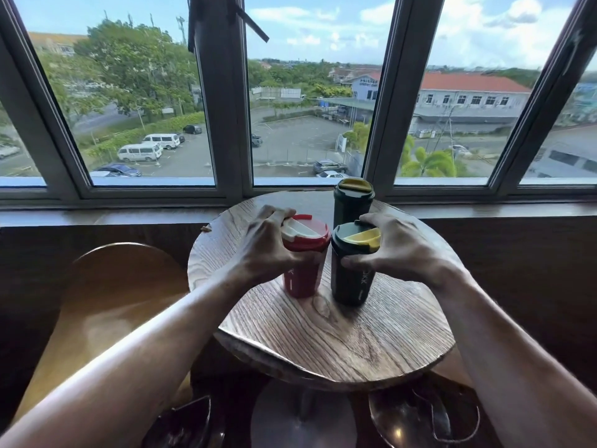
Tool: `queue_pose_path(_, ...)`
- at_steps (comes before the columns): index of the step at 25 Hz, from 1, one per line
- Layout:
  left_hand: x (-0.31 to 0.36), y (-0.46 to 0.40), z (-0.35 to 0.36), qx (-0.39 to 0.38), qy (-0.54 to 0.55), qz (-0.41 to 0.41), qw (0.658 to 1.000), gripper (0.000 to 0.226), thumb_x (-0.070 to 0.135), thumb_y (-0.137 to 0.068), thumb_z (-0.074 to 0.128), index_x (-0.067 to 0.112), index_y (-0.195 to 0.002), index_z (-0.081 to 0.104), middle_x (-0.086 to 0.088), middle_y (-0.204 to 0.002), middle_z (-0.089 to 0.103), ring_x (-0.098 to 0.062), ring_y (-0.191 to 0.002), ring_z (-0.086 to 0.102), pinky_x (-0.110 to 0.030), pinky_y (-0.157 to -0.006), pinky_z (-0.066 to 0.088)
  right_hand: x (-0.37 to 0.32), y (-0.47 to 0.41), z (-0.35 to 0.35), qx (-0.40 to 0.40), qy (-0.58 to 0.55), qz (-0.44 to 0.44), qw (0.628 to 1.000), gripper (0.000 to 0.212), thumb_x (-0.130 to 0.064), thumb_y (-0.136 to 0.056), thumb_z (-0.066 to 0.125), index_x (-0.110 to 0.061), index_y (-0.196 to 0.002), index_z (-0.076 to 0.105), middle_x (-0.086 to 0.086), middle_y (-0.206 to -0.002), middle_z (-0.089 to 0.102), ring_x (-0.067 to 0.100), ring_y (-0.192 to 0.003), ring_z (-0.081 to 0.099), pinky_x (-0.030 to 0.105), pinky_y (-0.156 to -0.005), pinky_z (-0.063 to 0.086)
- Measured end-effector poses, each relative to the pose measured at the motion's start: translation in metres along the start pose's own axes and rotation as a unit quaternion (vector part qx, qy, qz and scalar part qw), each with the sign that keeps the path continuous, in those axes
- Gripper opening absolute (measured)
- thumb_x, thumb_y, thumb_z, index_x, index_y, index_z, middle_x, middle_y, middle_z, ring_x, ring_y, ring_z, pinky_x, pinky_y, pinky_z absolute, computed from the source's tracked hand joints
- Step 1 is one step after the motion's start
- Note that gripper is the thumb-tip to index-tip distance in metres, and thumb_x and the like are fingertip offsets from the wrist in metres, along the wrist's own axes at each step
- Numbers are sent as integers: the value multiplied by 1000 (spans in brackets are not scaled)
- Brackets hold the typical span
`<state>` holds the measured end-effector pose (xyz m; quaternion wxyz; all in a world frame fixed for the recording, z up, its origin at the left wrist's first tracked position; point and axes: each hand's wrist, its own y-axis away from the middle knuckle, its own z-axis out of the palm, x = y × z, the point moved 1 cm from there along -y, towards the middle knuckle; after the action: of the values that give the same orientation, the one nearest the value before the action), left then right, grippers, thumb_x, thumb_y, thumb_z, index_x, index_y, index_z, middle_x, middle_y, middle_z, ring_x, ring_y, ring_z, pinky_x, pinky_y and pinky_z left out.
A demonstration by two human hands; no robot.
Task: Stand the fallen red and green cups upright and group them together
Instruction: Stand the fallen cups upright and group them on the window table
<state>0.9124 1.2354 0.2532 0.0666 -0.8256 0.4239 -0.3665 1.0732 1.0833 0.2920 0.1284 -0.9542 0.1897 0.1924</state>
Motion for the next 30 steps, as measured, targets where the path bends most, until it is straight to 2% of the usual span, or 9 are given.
queue_pose_path(5, -2, 2, 1, -15, 8, 12, 1000, 102, 62, -52, 80, 14, -136, 47, -4, -129, 51, -18, -115, 49, -23, -92, 32, -7, 7, 0, 7, 27, 11, 1000, 88, -47, -66, 82, -14, -139, 46, 2, -126, 59, 8, -95, 46, 0, -61, 32)
queue_pose_path(9, -4, 0, 3, -16, 14, 17, 1000, 101, 65, -55, 78, 14, -137, 46, -4, -129, 49, -13, -111, 46, -23, -92, 33, -4, 7, 3, 17, 0, 28, 999, 89, -49, -67, 81, -17, -141, 43, 3, -131, 58, 9, -100, 48, 19, -82, 34)
queue_pose_path(14, -1, -7, 0, -1, 15, 29, 999, 103, 79, -58, 62, 18, -139, 44, -1, -133, 49, -13, -114, 51, -26, -92, 38, 5, -2, 3, -29, -11, 13, 999, 105, -71, -64, 67, -22, -149, 30, 3, -151, 39, 20, -134, 38, 33, -105, 30)
queue_pose_path(19, 12, -21, -16, -14, 26, 24, 999, 104, 80, -57, 55, 21, -142, 40, 2, -132, 52, -10, -108, 53, -24, -84, 38, 20, -49, -27, 62, -61, -1, 996, 77, -72, -76, 56, -26, -137, 48, 1, -139, 52, 12, -113, 49, 28, -88, 34)
queue_pose_path(21, 14, -22, -18, -51, 13, 21, 998, 107, 79, -56, 57, 19, -143, 38, 1, -138, 51, -12, -114, 52, -23, -88, 36, 36, -85, -28, 80, -37, 25, 996, 73, -68, -80, 56, -22, -137, 47, 7, -137, 51, 21, -119, 49, 31, -89, 37)
queue_pose_path(24, 13, -23, -18, -98, -52, 24, 994, 98, 69, -65, 69, 17, -143, 40, 2, -144, 47, -10, -126, 46, -9, -90, 28, 52, -131, -17, 26, 11, 73, 997, 80, -68, -78, 56, -23, -141, 41, 11, -140, 47, 28, -125, 46, 37, -98, 39)
queue_pose_path(26, 11, -24, -20, -101, -74, 36, 991, 85, 63, -70, 69, 18, -139, 47, 3, -139, 54, -2, -115, 49, 7, -78, 23, 52, -154, -10, 12, 15, 91, 996, 83, -68, -77, 56, -25, -146, 36, 11, -145, 43, 30, -132, 40, 39, -105, 36)
queue_pose_path(28, 11, -28, -22, -105, -83, 55, 989, 81, 65, -69, 67, 20, -135, 53, 7, -132, 59, 4, -102, 48, 9, -71, 26, 50, -170, -7, 2, 22, 109, 994, 84, -69, -78, 55, -25, -147, 35, 11, -149, 41, 31, -136, 36, 39, -108, 33)
queue_pose_path(30, 9, -31, -22, -114, -77, 64, 988, 80, 67, -68, 67, 21, -132, 54, 8, -127, 61, 1, -102, 53, 1, -74, 32, 48, -181, -4, -19, 38, 145, 989, 84, -73, -74, 56, -19, -139, 47, 11, -143, 47, 31, -130, 42, 41, -102, 42)
